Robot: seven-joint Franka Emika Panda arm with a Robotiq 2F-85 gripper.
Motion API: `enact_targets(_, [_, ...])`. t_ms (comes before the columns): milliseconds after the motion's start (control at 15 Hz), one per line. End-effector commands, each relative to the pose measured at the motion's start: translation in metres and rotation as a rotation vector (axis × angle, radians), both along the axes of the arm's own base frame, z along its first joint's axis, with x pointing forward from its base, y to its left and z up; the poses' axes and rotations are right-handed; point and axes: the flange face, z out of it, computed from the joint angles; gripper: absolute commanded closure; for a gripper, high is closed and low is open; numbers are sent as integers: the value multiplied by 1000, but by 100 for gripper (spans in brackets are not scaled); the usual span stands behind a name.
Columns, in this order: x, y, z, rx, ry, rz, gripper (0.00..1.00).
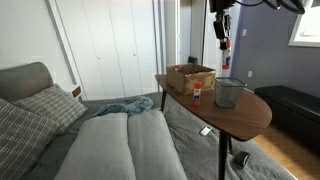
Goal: Remove the glue stick from the top of the basket and turn the basket upright then put both glue sticks in the basket
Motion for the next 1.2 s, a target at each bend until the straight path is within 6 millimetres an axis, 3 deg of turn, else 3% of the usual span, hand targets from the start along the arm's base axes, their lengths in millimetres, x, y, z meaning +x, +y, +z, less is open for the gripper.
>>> enact_targets(0, [-14,-29,-26,14,-4,-78,92])
enact_targets(333, [-12,-50,-64,84,-30,-136,92])
enact_targets(1133, [-10,-48,-122,155,-63,-161,92])
